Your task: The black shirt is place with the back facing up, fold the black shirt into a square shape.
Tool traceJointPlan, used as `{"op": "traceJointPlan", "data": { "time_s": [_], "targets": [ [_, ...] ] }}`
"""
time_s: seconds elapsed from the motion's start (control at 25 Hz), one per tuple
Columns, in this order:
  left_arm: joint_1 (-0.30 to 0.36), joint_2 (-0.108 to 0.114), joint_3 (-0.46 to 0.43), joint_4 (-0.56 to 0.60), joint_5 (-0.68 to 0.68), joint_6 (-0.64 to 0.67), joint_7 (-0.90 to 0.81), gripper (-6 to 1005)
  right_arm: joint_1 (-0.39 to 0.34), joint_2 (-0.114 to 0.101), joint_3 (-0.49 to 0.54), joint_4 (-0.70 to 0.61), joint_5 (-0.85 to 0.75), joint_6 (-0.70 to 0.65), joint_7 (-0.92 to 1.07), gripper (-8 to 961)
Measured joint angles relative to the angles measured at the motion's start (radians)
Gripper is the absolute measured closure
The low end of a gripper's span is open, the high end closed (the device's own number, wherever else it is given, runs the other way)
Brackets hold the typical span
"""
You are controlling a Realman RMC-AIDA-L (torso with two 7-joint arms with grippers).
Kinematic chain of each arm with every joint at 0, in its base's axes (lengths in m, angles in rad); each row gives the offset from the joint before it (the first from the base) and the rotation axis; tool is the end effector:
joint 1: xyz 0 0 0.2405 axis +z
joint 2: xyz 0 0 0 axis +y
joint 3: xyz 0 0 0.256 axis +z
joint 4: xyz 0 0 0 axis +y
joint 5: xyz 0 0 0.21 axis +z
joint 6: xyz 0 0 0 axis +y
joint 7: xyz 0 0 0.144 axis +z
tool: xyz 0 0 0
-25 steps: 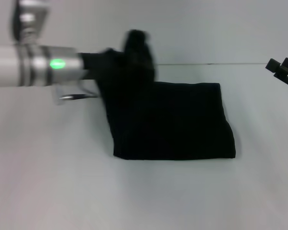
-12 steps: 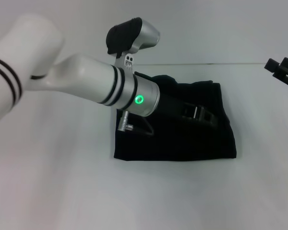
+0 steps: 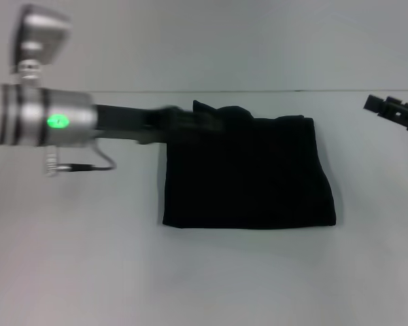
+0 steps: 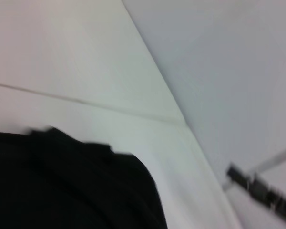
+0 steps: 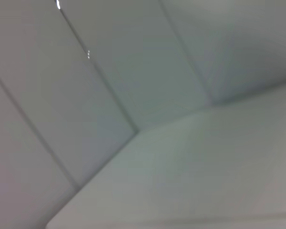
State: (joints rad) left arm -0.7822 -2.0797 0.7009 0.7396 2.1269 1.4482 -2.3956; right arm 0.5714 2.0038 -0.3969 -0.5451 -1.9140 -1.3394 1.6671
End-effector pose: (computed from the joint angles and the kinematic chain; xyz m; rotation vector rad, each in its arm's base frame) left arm -0.1832 0.4016 0.0059 -2.4701 -1.6337 -0.6827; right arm 0.2989 0.3763 0.0610 -2.1367 1.1211 0.9310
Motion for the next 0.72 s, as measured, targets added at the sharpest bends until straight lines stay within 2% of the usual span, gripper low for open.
{"op": "traceJointPlan", "data": {
  "time_s": [0.08,0.24,0.36,0.44,0.52,0.72],
  "targets": [
    [0.032,0.017,-0.088,0.000,0.002,0.030,-0.029,362,0.026,-0.022,-0.045,-0.016,-0.055,0.003,0.117,250],
    [0.053,0.050,-0.176,0.007,0.065,0.101,-0.113,202,0.104,-0.064,-0.175,-0.058,-0.201,0.000,0.437,264],
    [0.057,0.057,-0.227,0.022,0.109,0.129,-0.133,141,0.186,-0.095,-0.282,-0.072,-0.318,-0.010,0.673,274],
    [0.062,0.058,-0.247,0.028,0.114,0.131,-0.128,101,0.241,-0.106,-0.337,-0.074,-0.378,-0.014,0.764,281],
    [0.064,0.058,-0.257,0.029,0.115,0.126,-0.126,61,0.307,-0.106,-0.377,-0.077,-0.456,-0.013,0.818,288],
    [0.067,0.058,-0.264,0.030,0.112,0.117,-0.122,63,0.418,-0.057,-0.420,-0.086,-0.604,0.040,0.816,305]
  ]
}}
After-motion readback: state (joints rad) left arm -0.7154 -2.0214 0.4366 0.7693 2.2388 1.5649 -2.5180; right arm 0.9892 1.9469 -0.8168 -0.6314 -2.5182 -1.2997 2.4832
